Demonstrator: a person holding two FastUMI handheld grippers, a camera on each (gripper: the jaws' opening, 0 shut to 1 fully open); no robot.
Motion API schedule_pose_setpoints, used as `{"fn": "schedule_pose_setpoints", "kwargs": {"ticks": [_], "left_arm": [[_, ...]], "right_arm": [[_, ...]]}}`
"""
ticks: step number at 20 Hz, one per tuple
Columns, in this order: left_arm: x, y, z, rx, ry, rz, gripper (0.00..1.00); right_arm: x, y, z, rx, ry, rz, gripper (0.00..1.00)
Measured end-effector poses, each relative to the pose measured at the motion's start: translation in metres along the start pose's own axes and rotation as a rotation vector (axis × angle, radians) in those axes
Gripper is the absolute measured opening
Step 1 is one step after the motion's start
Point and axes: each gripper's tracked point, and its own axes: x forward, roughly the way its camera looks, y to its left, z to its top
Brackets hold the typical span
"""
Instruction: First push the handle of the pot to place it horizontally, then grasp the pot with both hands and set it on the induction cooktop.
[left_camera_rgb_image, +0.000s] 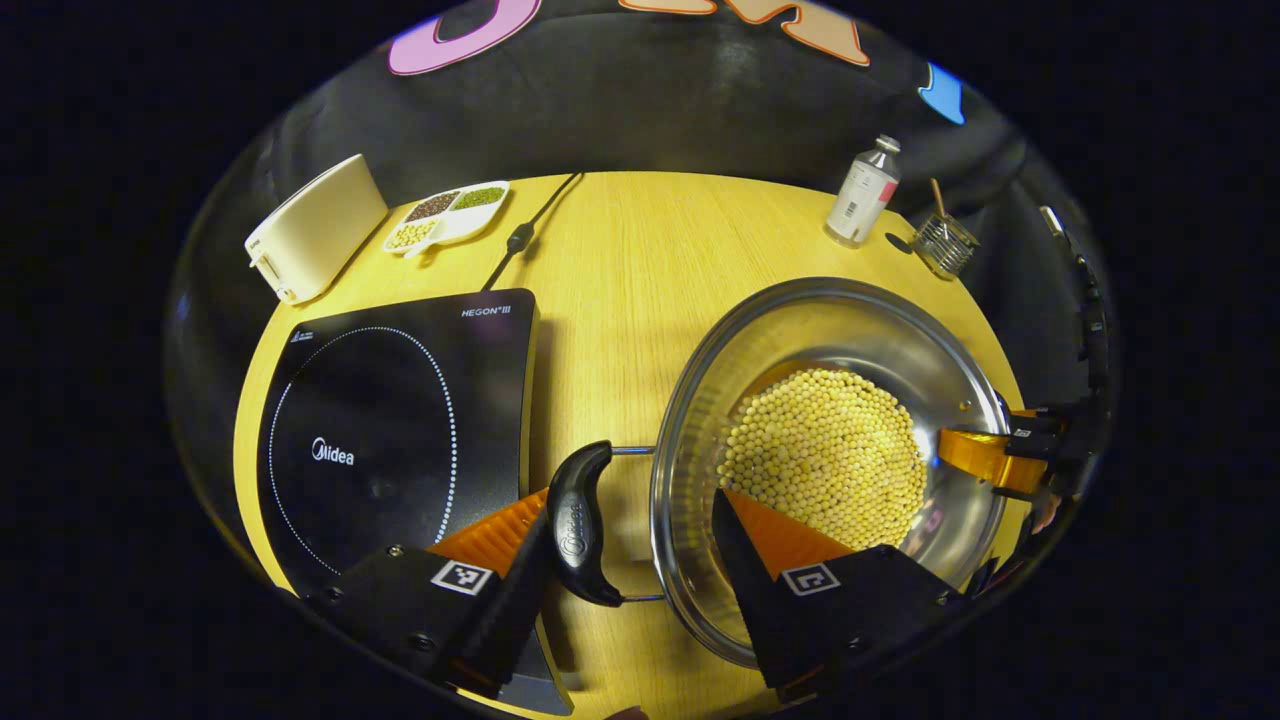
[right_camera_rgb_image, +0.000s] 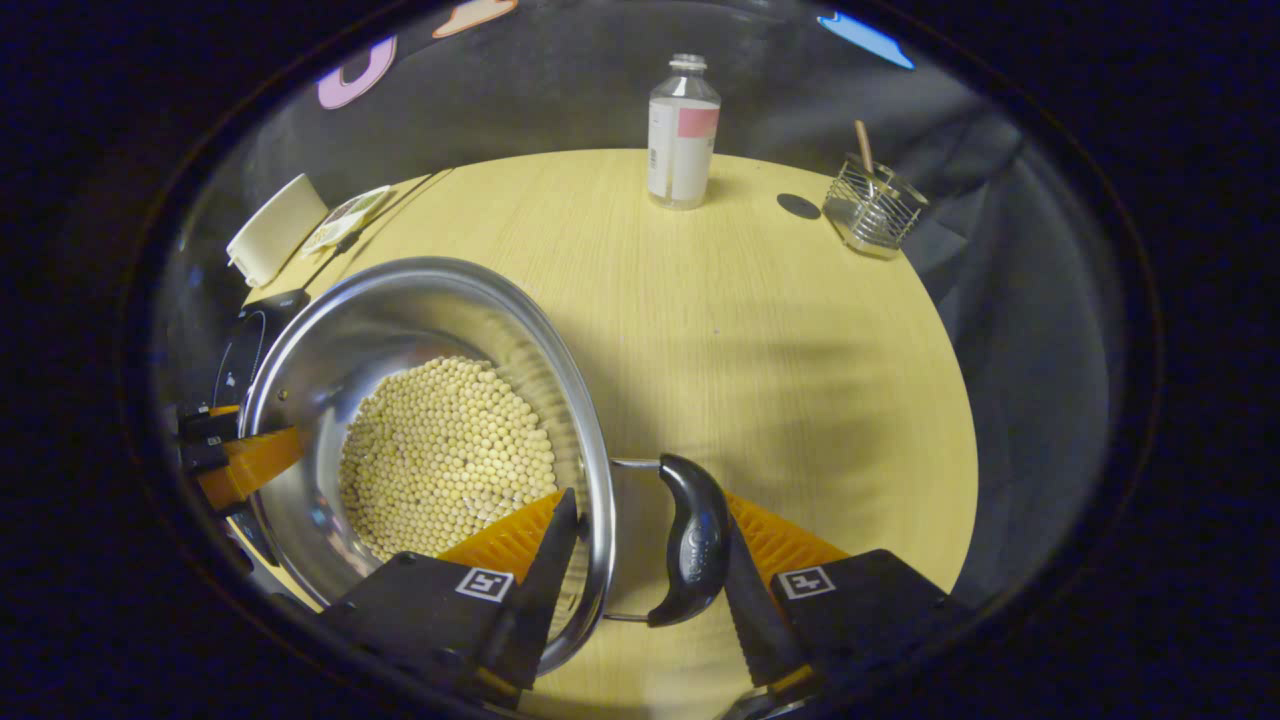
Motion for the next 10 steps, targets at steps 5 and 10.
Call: {"fn": "schedule_pose_setpoints", "kwargs": {"ticks": [5,10], "left_arm": [[0.008,0.001,-0.002,0.093,0.004,0.054,0.8],[0.005,-0.004,-0.012,-0.081,0.082,-0.048,0.71]], "right_arm": [[-0.004,-0.004,-0.004,0.045,0.02,0.011,0.67],[-0.018,-0.007,-0.007,0.048,-0.023,0.019,0.53]]}}
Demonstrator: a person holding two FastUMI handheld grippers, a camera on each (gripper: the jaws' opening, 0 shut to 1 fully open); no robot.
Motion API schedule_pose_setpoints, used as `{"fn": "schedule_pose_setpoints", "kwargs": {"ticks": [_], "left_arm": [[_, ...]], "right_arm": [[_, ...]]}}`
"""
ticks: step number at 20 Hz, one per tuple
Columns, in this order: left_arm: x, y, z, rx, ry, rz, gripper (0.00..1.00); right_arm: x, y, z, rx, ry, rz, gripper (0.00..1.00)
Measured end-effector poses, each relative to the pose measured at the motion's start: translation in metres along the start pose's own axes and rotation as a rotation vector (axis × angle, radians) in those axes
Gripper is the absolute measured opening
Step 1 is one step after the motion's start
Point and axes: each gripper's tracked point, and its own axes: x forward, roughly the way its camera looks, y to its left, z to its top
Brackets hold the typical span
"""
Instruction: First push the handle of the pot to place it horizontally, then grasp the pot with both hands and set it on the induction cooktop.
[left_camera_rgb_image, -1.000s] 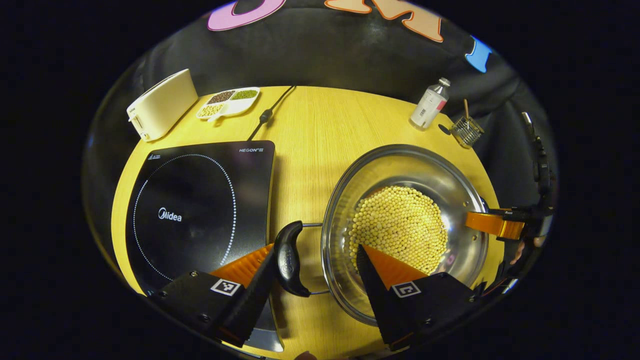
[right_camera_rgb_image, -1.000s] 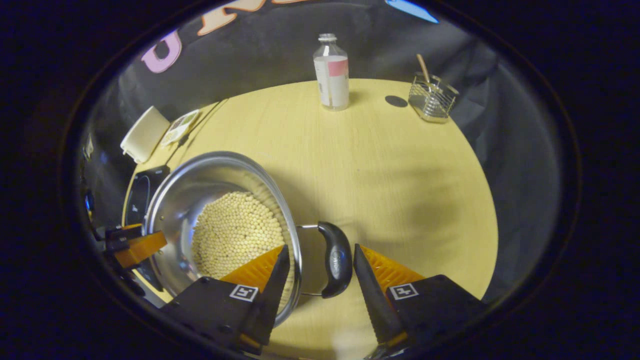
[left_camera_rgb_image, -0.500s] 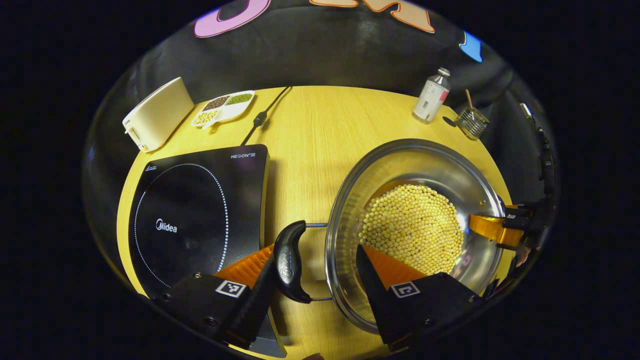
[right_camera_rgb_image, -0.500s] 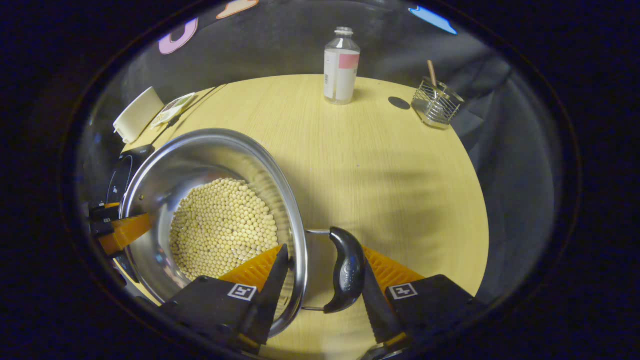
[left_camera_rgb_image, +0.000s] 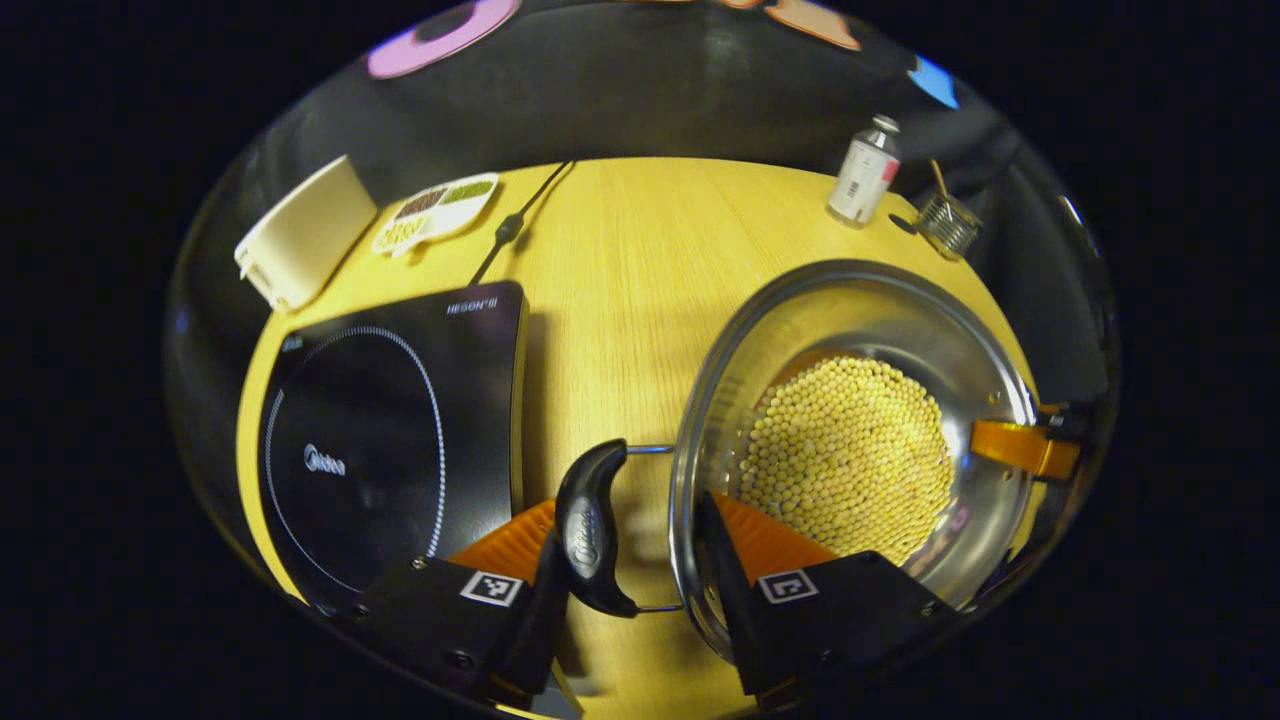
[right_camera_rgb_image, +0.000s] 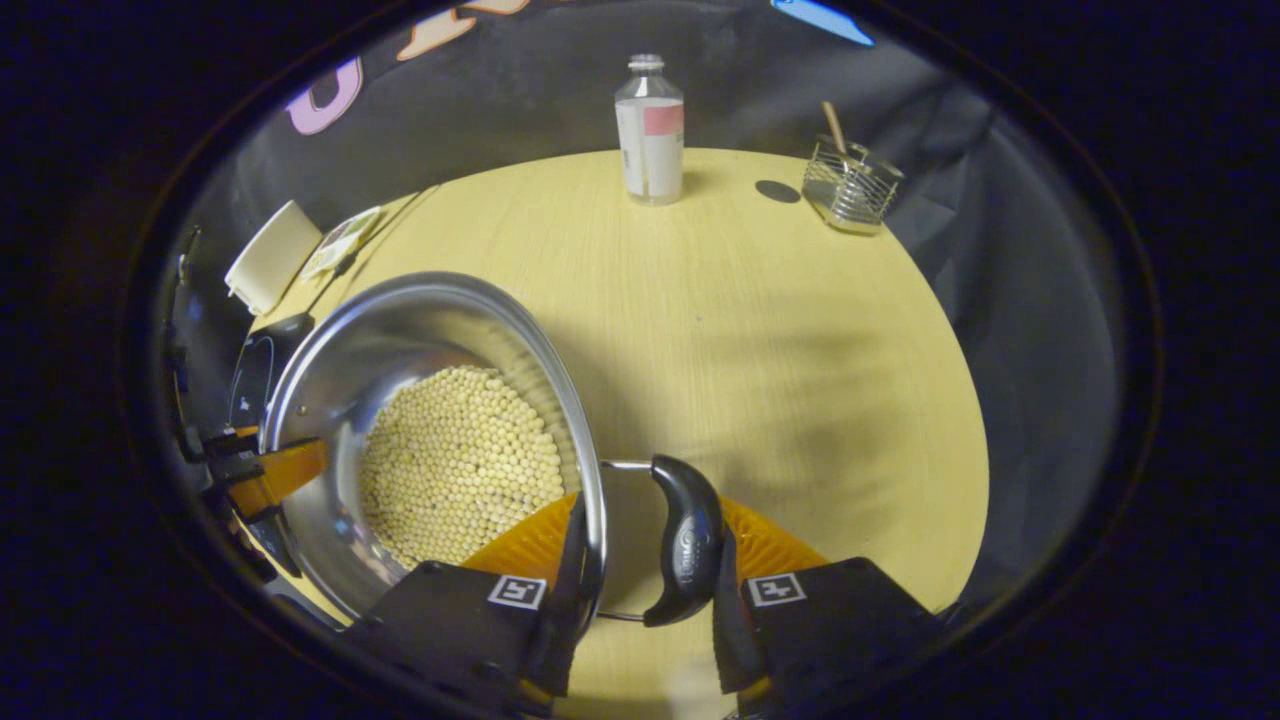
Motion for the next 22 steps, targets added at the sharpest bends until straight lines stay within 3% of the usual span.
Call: {"fn": "schedule_pose_setpoints", "kwargs": {"ticks": [1,3,8,9,10,11,12,14,15,16,22], "left_arm": [[-0.004,-0.003,-0.005,-0.069,0.011,-0.033,0.68],[-0.014,-0.003,-0.012,-0.064,0.006,-0.036,0.62],[-0.044,-0.005,-0.016,-0.051,-0.032,-0.025,0.63],[-0.049,-0.005,-0.015,-0.045,-0.044,-0.024,0.61],[-0.056,-0.005,-0.015,-0.041,-0.055,-0.019,0.6],[-0.063,-0.003,-0.015,-0.037,-0.068,-0.012,0.6],[-0.071,-0.001,-0.014,-0.035,-0.081,-0.002,0.6],[-0.083,0.007,-0.014,-0.039,-0.1,0.018,0.6],[-0.089,0.011,-0.015,-0.047,-0.105,0.027,0.6],[-0.097,0.015,-0.014,-0.053,-0.115,0.036,0.6],[-0.124,0.041,-0.017,-0.071,-0.142,0.056,0.59]], "right_arm": [[-0.003,-0.002,-0.001,-0.003,-0.007,0.003,0.53],[-0.009,-0.001,-0.005,0.01,0.009,0.026,0.53],[-0.028,-0.001,-0.009,0.006,-0.023,0.06,0.53],[-0.032,0.0,-0.007,0.005,-0.028,0.067,0.58],[-0.037,0.002,-0.009,0.009,-0.031,0.077,0.53],[-0.042,0.005,-0.007,0.012,-0.038,0.089,0.58],[-0.045,0.009,-0.007,0.009,-0.049,0.1,0.53],[-0.051,0.018,-0.005,0.001,-0.058,0.126,0.58],[-0.054,0.024,-0.004,-0.001,-0.062,0.14,0.53],[-0.056,0.03,-0.004,-0.007,-0.067,0.154,0.58],[-0.075,0.06,-0.004,-0.027,-0.092,0.197,0.57]]}}
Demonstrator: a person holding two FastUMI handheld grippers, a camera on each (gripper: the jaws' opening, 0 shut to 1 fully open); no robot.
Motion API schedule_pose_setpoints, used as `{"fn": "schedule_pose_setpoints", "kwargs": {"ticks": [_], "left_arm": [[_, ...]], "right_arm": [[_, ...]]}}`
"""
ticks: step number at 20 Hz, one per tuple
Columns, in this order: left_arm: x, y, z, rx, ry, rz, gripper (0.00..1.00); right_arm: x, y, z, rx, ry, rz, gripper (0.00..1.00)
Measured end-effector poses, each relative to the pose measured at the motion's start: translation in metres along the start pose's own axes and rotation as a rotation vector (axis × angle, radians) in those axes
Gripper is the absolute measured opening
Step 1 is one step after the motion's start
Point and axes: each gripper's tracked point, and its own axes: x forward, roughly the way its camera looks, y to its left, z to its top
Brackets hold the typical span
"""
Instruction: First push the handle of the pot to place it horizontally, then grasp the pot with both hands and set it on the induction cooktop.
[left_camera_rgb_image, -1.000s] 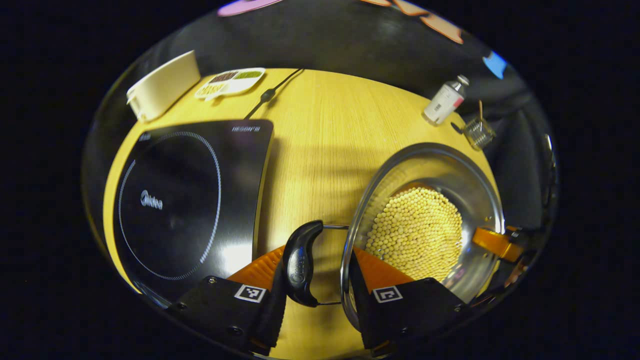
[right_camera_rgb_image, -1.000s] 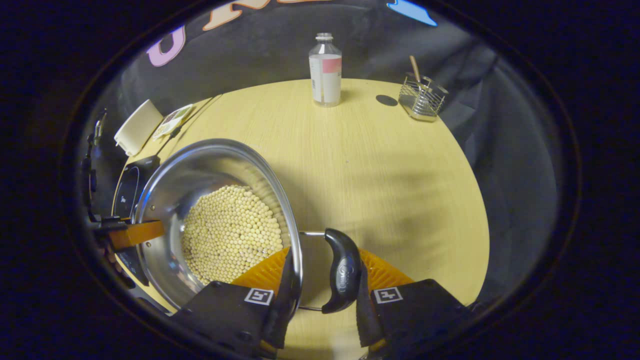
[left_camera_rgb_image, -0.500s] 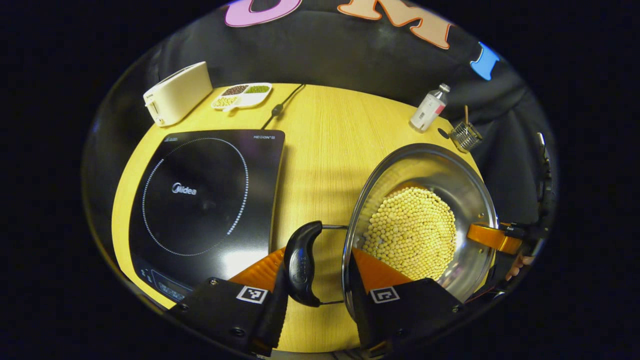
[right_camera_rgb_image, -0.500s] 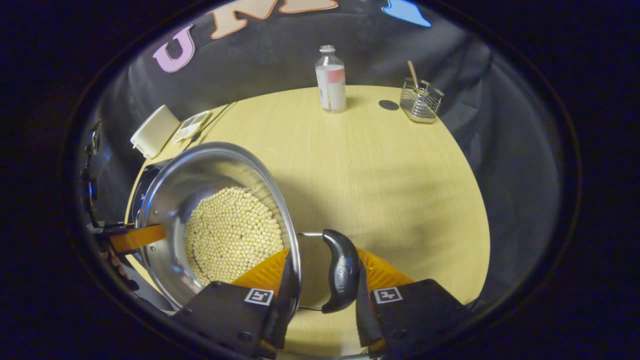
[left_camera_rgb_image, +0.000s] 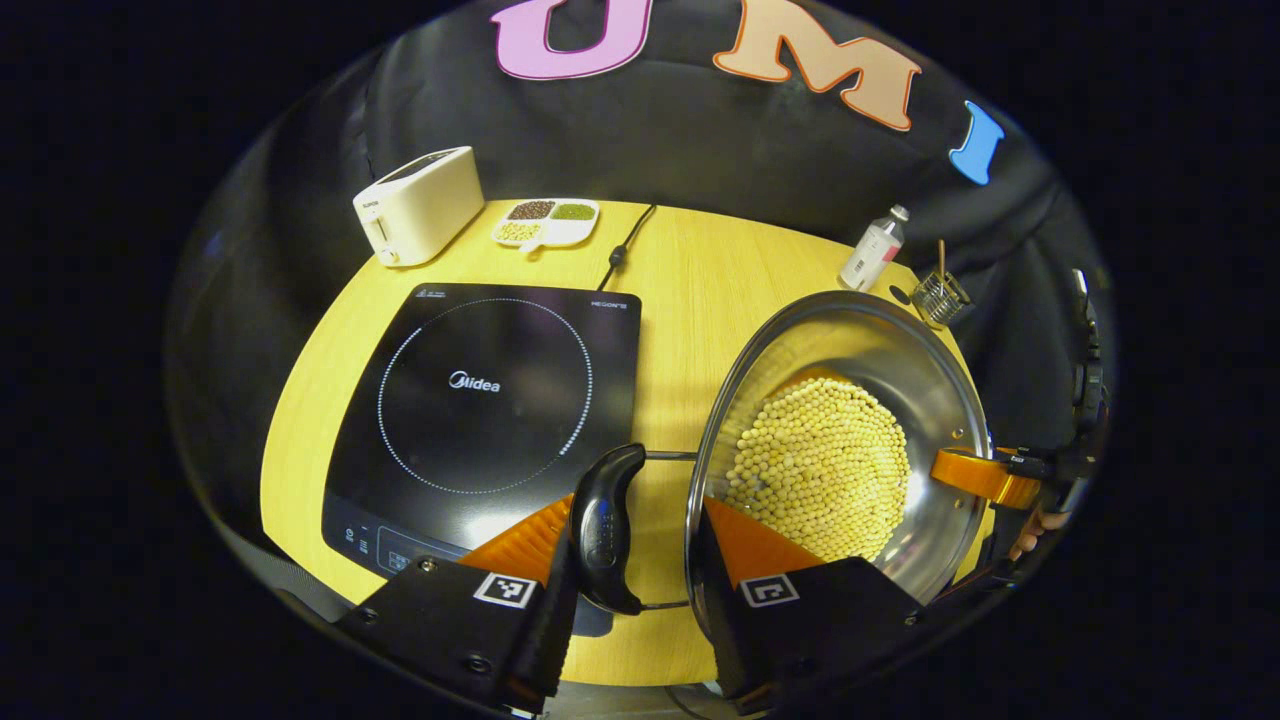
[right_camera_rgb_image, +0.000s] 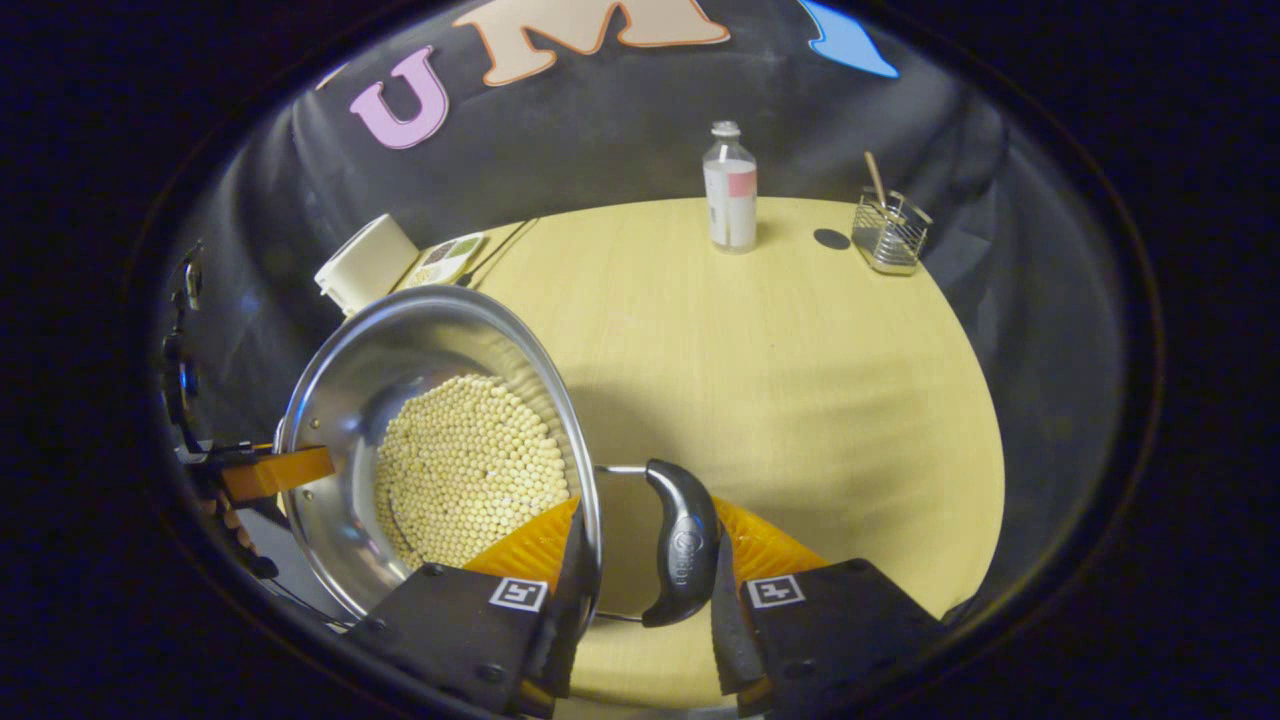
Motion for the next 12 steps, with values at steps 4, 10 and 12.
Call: {"fn": "schedule_pose_setpoints", "kwargs": {"ticks": [4,10,12], "left_arm": [[-0.001,0.022,0.003,-0.009,0.009,-0.029,0.6],[0.007,0.079,0.015,-0.021,0.028,-0.077,0.6],[0.01,0.101,0.02,-0.019,0.039,-0.095,0.6]], "right_arm": [[-0.004,0.024,0.001,0.004,0.001,-0.026,0.52],[0.0,0.085,0.004,0.006,0.013,-0.081,0.52],[0.004,0.107,0.006,0.01,0.008,-0.101,0.52]]}}
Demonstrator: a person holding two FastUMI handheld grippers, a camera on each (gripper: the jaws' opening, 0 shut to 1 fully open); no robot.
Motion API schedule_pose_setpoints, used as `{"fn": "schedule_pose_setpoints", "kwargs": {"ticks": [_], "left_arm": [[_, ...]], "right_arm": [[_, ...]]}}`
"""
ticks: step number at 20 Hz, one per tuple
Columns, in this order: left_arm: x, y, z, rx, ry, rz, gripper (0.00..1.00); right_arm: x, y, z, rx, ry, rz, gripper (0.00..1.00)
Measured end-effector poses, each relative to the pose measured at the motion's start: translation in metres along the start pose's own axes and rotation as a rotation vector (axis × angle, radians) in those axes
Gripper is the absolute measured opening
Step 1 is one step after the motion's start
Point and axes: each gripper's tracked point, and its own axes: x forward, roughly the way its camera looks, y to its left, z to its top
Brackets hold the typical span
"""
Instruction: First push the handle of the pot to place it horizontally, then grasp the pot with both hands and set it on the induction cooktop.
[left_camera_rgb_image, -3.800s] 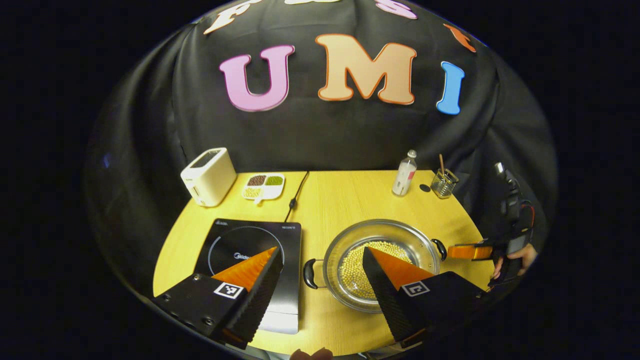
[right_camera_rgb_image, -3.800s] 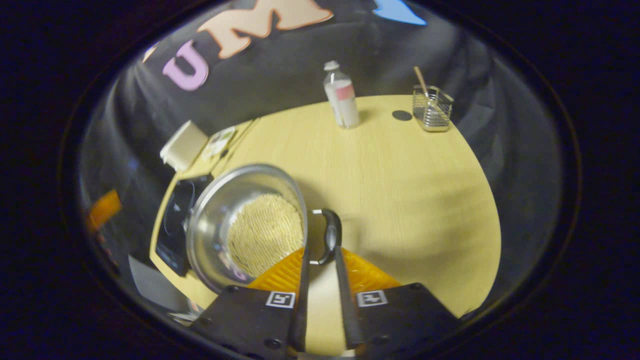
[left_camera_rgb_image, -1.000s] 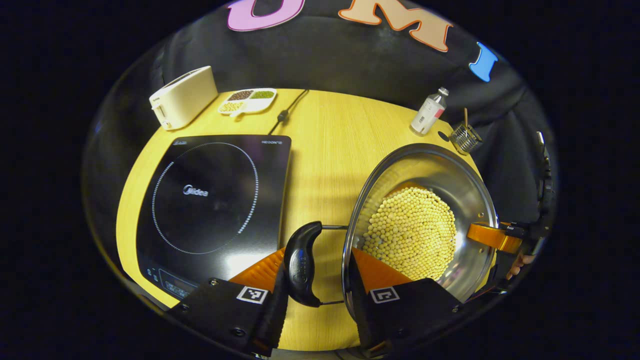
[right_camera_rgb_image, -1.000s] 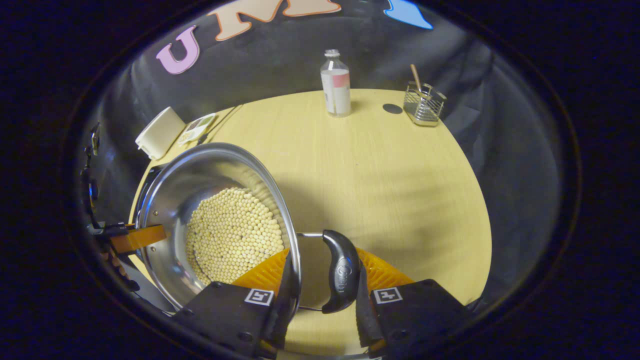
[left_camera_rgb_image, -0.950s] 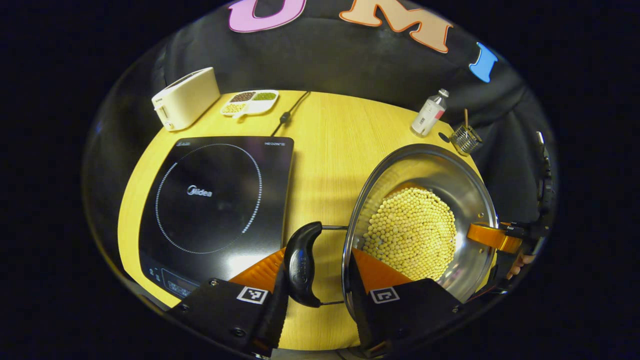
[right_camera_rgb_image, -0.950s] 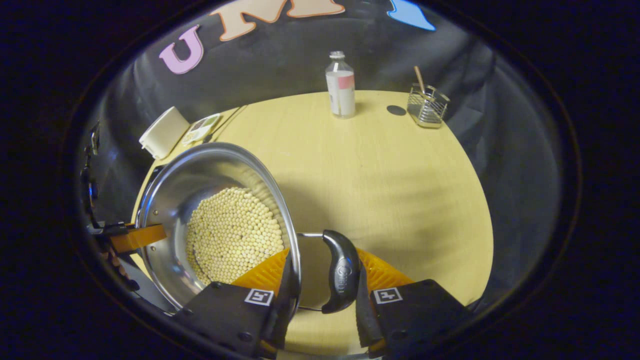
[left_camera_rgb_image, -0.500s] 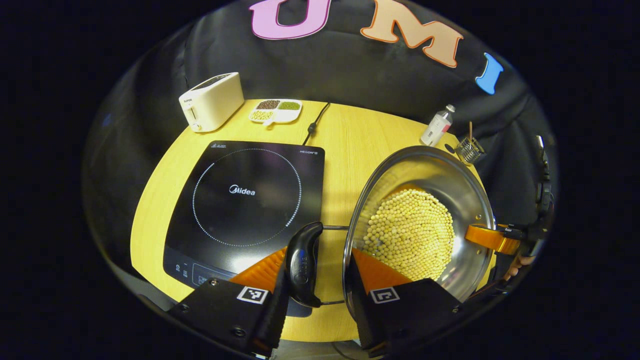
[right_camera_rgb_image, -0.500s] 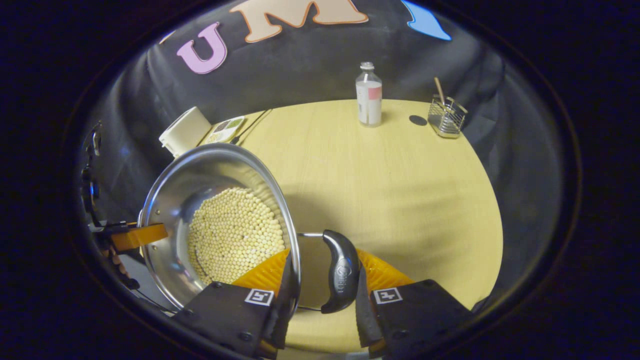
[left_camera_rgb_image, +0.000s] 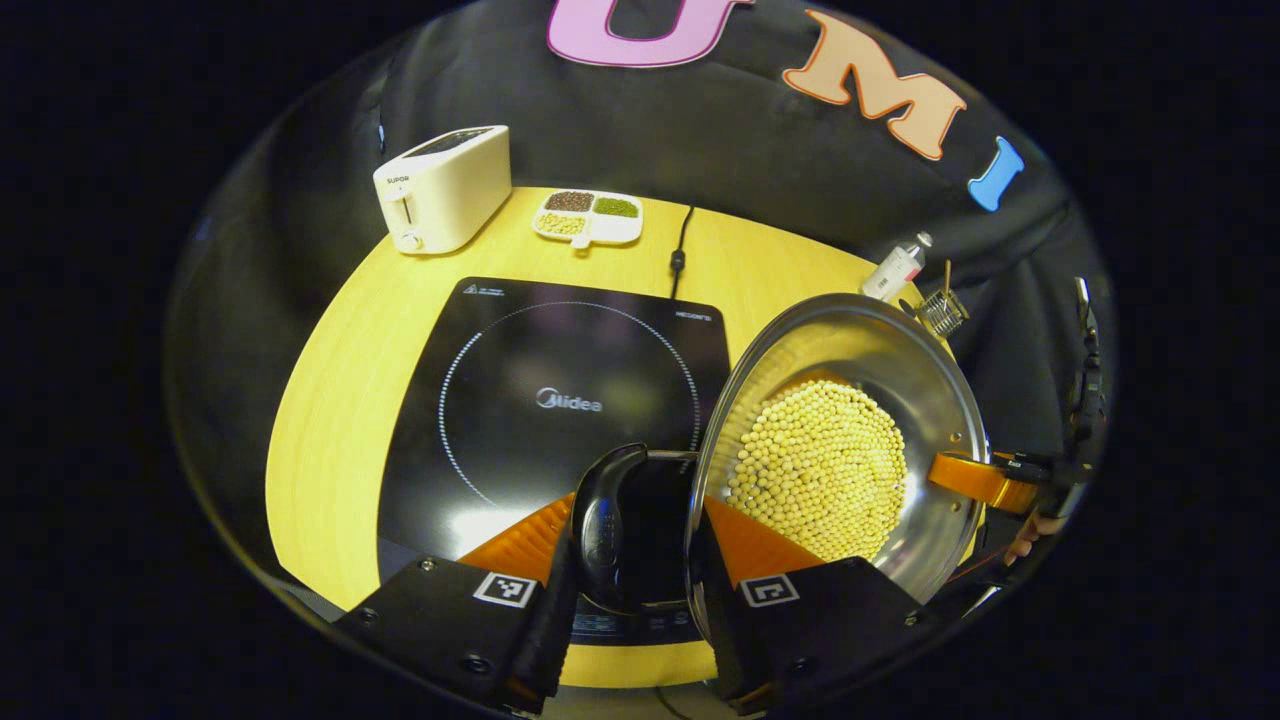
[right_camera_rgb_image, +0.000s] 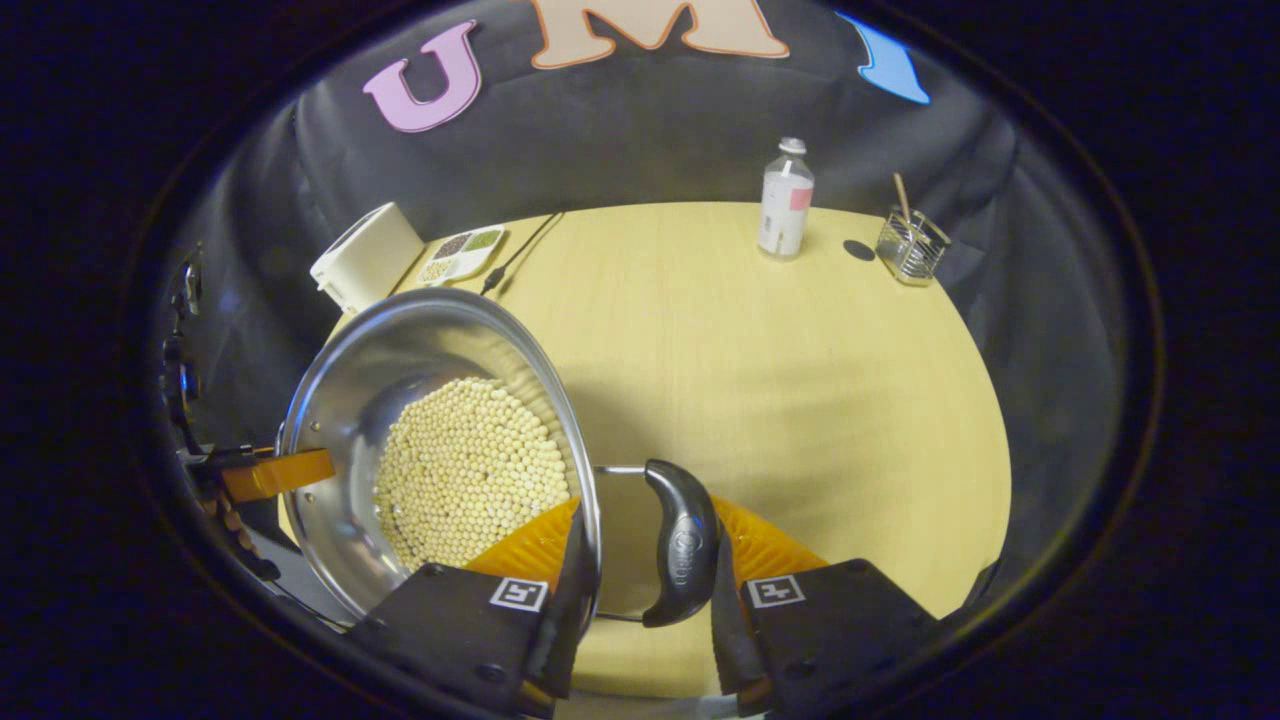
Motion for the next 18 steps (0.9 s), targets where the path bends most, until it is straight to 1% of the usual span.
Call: {"fn": "schedule_pose_setpoints", "kwargs": {"ticks": [2,3,8,10,11,12,16,18], "left_arm": [[0.002,0.021,0.007,0.011,0.007,-0.008,0.6],[0.003,0.032,0.01,0.019,0.011,-0.009,0.6],[0.01,0.078,0.025,0.049,0.019,-0.023,0.59],[0.012,0.09,0.027,0.055,0.021,-0.028,0.61],[0.014,0.096,0.027,0.057,0.022,-0.03,0.6],[0.015,0.101,0.028,0.058,0.023,-0.031,0.59],[0.022,0.122,0.029,0.057,0.031,-0.026,0.59],[0.022,0.13,0.037,0.081,0.006,-0.017,0.59]], "right_arm": [[0.005,0.023,-0.001,0.015,0.013,-0.01,0.52],[0.007,0.034,-0.002,0.024,0.021,-0.015,0.57],[0.019,0.081,-0.003,0.039,0.054,-0.041,0.57],[0.022,0.093,-0.004,0.037,0.066,-0.052,0.57],[0.024,0.098,-0.004,0.038,0.074,-0.056,0.57],[0.026,0.102,-0.004,0.04,0.08,-0.06,0.52],[0.037,0.119,-0.005,0.015,0.1,-0.074,0.52],[0.045,0.128,-0.002,0.007,0.101,-0.074,0.52]]}}
